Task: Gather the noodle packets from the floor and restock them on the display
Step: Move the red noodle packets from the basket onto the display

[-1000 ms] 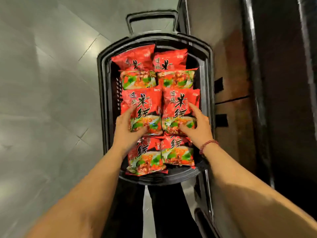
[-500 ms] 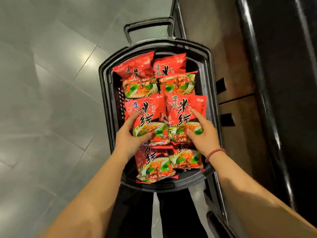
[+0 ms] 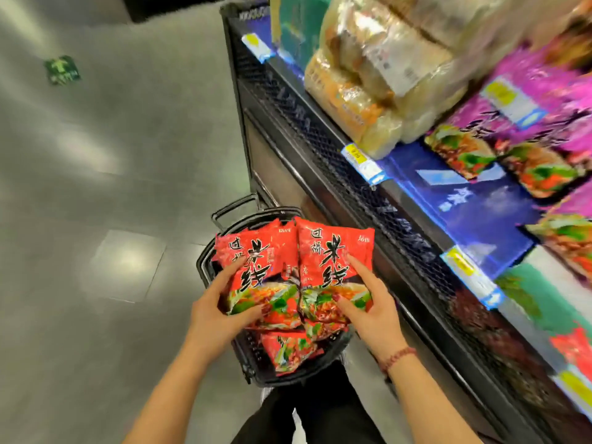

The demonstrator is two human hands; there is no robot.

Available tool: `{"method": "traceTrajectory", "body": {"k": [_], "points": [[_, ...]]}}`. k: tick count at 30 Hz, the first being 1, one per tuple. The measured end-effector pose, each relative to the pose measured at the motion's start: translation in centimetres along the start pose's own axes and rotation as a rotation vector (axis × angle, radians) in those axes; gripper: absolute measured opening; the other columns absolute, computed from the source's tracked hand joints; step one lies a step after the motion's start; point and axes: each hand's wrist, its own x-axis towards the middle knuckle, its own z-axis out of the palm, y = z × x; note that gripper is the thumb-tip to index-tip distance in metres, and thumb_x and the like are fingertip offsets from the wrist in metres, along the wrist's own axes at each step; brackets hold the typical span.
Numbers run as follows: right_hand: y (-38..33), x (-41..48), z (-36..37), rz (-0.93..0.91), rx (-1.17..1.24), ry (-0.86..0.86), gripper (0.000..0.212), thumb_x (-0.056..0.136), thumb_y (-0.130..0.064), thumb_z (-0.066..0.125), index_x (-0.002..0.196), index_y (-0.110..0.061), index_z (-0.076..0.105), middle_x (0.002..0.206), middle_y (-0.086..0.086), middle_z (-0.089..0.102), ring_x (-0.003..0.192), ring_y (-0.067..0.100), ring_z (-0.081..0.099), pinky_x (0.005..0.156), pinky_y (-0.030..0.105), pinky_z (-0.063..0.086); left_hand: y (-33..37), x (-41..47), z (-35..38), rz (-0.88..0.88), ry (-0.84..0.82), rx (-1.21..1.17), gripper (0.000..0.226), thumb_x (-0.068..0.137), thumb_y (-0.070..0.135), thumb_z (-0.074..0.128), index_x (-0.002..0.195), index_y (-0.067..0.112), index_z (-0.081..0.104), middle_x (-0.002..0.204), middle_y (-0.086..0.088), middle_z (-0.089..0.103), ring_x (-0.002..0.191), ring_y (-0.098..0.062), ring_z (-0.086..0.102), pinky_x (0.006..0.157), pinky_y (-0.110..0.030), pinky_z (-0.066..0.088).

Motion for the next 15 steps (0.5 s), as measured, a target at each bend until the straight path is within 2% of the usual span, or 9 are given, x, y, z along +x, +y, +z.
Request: {"method": "traceTrajectory", "body": {"k": [4, 7, 10, 12, 15], "points": [[-3.9, -2.8, -2.8, -0.077, -0.034, 0.184, 0.076, 0.077, 0.005, 0.069, 0.130, -0.044, 0.048, 0.116, -0.001, 0.057, 0.101, -0.007, 0.049, 0.089, 0.004, 0.033, 4.9, 0.3, 1.0, 0.154, -0.116, 0.030, 0.085, 0.051, 0.040, 0.084, 0.130, 0.050, 0.052, 0.126, 0.010, 0.064, 0.116, -0.018, 0.062, 0.102, -0.050, 0.046], [-5.5, -4.0, -5.6, -0.096, 0.000, 0.321, 0.069, 0.079, 0.001, 0.069, 0.133, -0.038, 0.051, 0.117, 0.002, 0.057, 0.100, -0.009, 0.051, 0.090, 0.004, 0.034, 8.1, 0.9, 3.0, 0.240, -0.181, 0.014, 0.083, 0.052, 0.040, 0.085, 0.130, 0.045, 0.055, 0.128, 0.009, 0.064, 0.118, -0.019, 0.060, 0.104, -0.051, 0.044], [-5.7, -5.5, -8.8, -0.132, 0.004, 0.414, 0.063, 0.077, -0.011, 0.067, 0.132, -0.038, 0.052, 0.130, -0.015, 0.055, 0.121, -0.007, 0.046, 0.102, 0.010, 0.032, 10.6, 1.2, 5.9, 0.319, -0.293, 0.004, 0.082, 0.052, 0.040, 0.086, 0.129, 0.041, 0.057, 0.125, 0.005, 0.066, 0.116, -0.019, 0.062, 0.103, -0.051, 0.046], [-5.7, -6.5, -11.2, -0.128, 0.001, 0.472, 0.062, 0.079, -0.010, 0.068, 0.130, -0.041, 0.051, 0.130, -0.030, 0.052, 0.123, -0.009, 0.042, 0.100, 0.006, 0.029, 12.1, 1.3, 8.4, 0.352, -0.356, 0.000, 0.080, 0.051, 0.039, 0.085, 0.127, 0.043, 0.058, 0.124, 0.006, 0.066, 0.115, -0.017, 0.062, 0.102, -0.047, 0.046], [-4.9, -7.7, -14.7, -0.107, 0.006, 0.567, 0.065, 0.081, -0.002, 0.070, 0.129, -0.041, 0.051, 0.128, -0.026, 0.052, 0.119, -0.013, 0.042, 0.096, 0.003, 0.029, 13.7, 1.2, 12.5, 0.388, -0.434, -0.017, 0.076, 0.049, 0.038, 0.083, 0.122, 0.049, 0.061, 0.123, 0.014, 0.066, 0.115, -0.006, 0.061, 0.099, -0.031, 0.048]]}}
